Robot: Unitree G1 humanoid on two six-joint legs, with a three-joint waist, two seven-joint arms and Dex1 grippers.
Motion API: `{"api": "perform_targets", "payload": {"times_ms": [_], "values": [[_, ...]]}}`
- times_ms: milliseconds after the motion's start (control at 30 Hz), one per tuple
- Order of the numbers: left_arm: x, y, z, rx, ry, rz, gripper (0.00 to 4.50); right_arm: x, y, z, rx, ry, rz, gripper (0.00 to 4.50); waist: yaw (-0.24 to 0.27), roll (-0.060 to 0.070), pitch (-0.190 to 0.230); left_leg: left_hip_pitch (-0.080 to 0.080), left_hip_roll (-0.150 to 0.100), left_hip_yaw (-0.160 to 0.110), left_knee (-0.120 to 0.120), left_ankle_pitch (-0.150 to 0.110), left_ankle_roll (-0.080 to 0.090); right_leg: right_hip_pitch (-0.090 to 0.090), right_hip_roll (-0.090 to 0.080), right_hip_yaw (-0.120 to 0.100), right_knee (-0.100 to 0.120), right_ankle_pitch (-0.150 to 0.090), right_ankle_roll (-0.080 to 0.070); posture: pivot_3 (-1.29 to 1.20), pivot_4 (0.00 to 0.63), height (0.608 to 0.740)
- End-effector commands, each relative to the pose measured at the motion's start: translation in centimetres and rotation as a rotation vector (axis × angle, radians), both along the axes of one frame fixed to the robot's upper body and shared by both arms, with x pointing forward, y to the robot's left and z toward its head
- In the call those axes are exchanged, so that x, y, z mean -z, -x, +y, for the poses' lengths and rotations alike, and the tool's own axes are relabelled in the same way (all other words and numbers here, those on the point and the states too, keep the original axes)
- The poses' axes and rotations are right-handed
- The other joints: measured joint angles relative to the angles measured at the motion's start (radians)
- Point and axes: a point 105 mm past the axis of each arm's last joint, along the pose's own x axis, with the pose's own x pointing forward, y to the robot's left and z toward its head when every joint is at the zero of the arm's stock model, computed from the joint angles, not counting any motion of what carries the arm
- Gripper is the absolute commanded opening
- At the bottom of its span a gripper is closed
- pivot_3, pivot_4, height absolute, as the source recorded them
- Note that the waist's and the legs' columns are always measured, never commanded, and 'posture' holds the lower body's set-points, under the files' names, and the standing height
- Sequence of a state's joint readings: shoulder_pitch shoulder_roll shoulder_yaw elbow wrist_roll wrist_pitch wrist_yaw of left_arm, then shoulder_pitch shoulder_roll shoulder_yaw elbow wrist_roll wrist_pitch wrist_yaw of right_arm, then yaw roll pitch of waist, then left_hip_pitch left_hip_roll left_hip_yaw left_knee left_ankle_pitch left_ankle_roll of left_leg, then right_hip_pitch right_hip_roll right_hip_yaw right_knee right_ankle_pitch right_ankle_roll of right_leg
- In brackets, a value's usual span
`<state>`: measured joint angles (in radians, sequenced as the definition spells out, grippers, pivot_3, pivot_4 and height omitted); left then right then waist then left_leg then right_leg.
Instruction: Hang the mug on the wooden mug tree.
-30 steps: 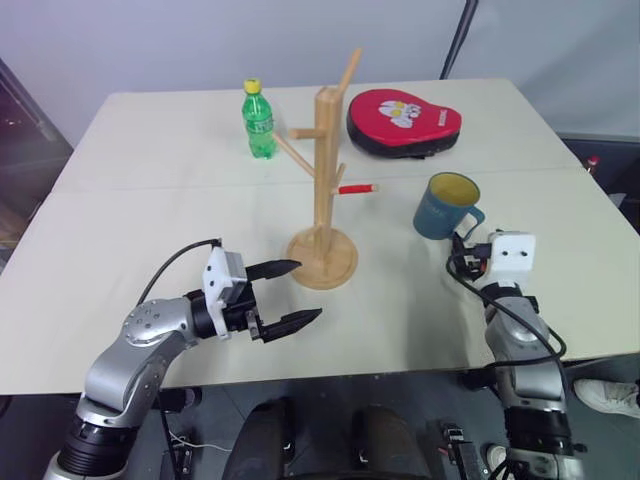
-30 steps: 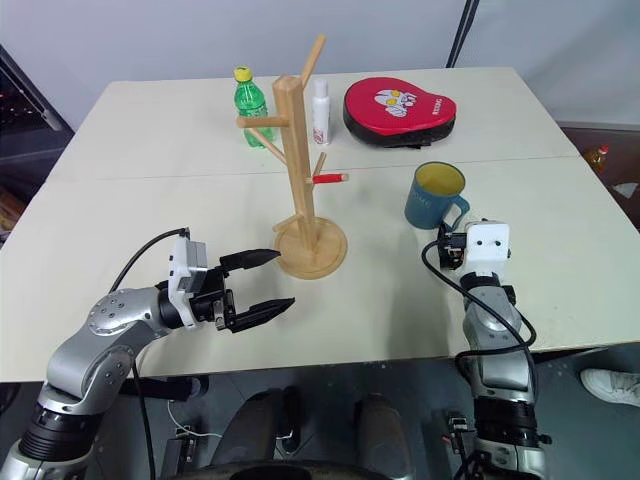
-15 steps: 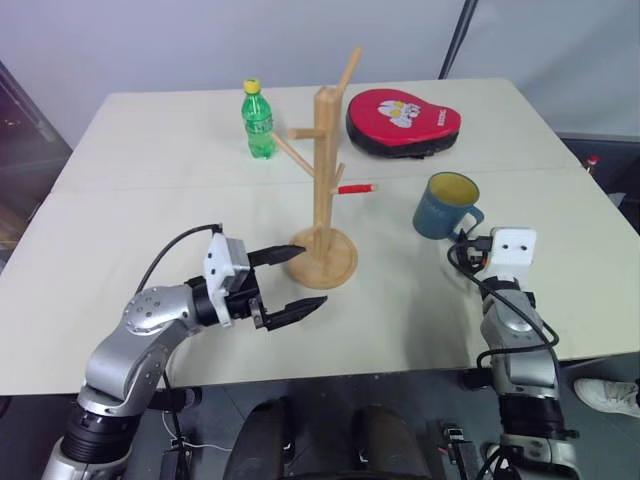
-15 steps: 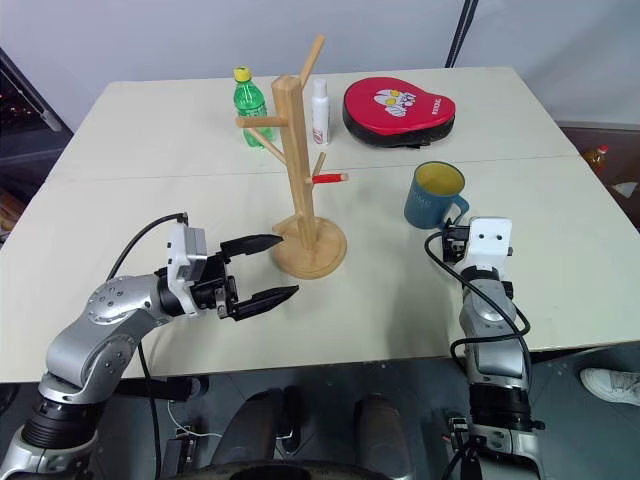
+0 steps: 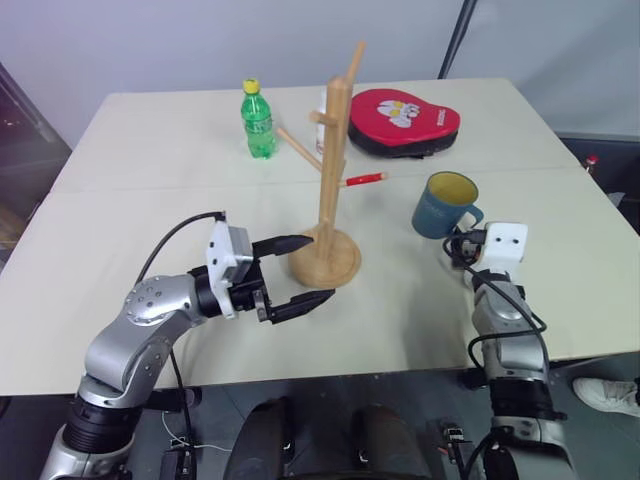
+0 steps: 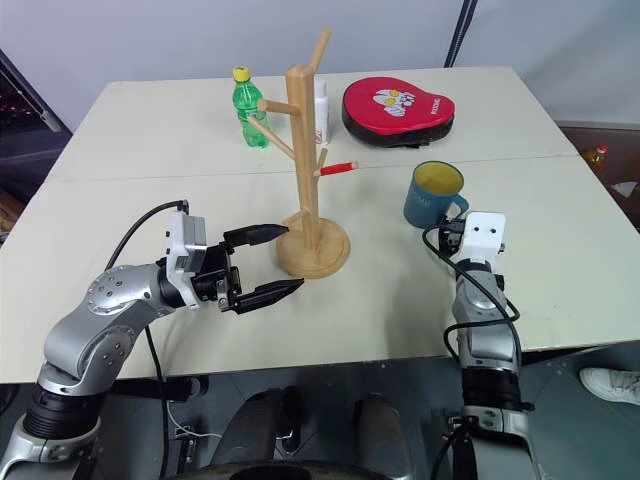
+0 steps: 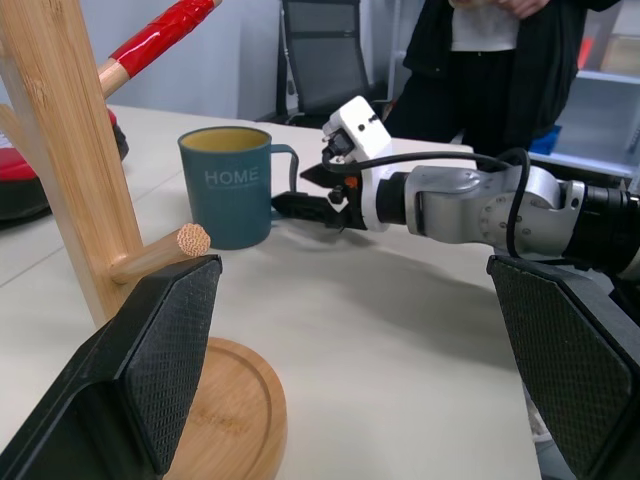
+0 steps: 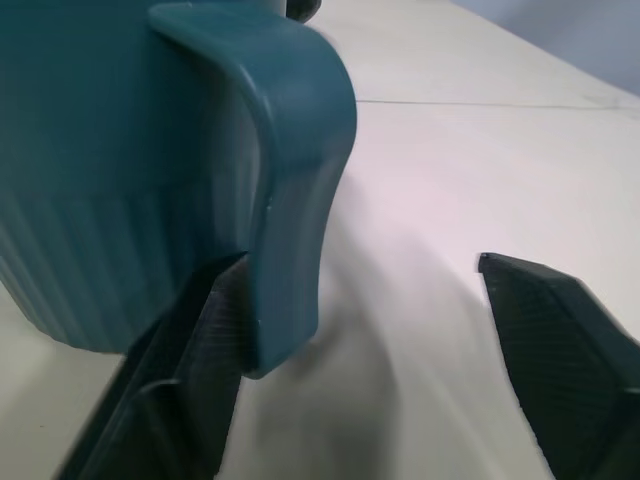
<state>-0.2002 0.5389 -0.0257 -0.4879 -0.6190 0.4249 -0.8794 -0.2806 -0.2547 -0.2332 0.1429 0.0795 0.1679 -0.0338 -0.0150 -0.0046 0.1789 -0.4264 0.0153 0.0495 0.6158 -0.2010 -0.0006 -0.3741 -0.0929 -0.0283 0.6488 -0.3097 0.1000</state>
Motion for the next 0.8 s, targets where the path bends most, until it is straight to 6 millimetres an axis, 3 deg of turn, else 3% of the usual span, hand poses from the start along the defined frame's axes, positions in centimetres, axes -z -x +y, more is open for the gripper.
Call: {"api": "perform_targets", "payload": {"times_ms": [33,133,167,367,600,667,800], "values": [[-1.1,0.7,-0.3,0.02,0.009,-0.051,4.5,-1.4,-0.3,0.1,-0.015,-0.017,-0.06,1.8,0.001,0.0,0.0,0.0,0.0,0.0,0.0,0.0,0.0,0.0,0.0,0.0,0.0,0.0,0.0,0.0,0.15,0.74],[-1.0,0.8,-0.2,0.019,0.008,-0.048,4.5,-1.5,-0.3,0.3,-0.021,-0.02,-0.063,0.17,0.001,0.0,0.0,0.0,0.0,0.0,0.0,0.0,0.0,0.0,0.0,0.0,0.0,0.0,0.0,0.0,0.15,0.74],[-1.0,0.8,-0.1,0.016,0.006,-0.046,4.5,-1.5,-0.3,0.3,-0.022,-0.021,-0.064,0.03,0.001,0.0,0.0,0.0,0.0,0.0,0.0,0.0,0.0,0.0,0.0,0.0,0.0,0.0,0.0,0.0,0.15,0.74],[-0.6,0.8,0.6,-0.005,-0.008,-0.03,4.5,-2.2,0.1,0.5,-0.034,0.001,-0.09,0.03,0.001,0.0,0.0,0.0,0.0,0.0,0.0,0.0,0.0,0.0,0.0,0.0,0.0,0.0,0.0,0.0,0.15,0.74],[-0.3,0.7,1.7,-0.046,-0.002,-0.008,4.5,-4.3,1.6,1.9,-0.195,0.181,-0.135,0.03,0.002,0.0,0.0,0.0,0.0,0.0,0.0,0.0,0.0,0.0,-0.001,0.0,0.0,0.0,0.0,0.0,0.15,0.74],[-0.4,0.6,2.4,-0.068,0.011,0.005,4.5,-5.9,2.5,2.5,-0.308,0.26,-0.17,0.03,0.002,0.0,0.0,0.0,0.0,0.0,0.0,0.0,0.0,0.0,-0.001,0.0,0.0,0.0,0.0,0.0,0.15,0.74],[-0.6,0.4,4.0,-0.109,0.041,0.04,4.5,-8.3,5.2,6.2,-0.708,0.451,-0.193,0.03,0.0,0.0,0.0,0.0,0.0,0.0,0.0,0.0,0.0,0.0,-0.001,0.0,-0.001,0.0,0.0,0.0,0.15,0.74]]}}
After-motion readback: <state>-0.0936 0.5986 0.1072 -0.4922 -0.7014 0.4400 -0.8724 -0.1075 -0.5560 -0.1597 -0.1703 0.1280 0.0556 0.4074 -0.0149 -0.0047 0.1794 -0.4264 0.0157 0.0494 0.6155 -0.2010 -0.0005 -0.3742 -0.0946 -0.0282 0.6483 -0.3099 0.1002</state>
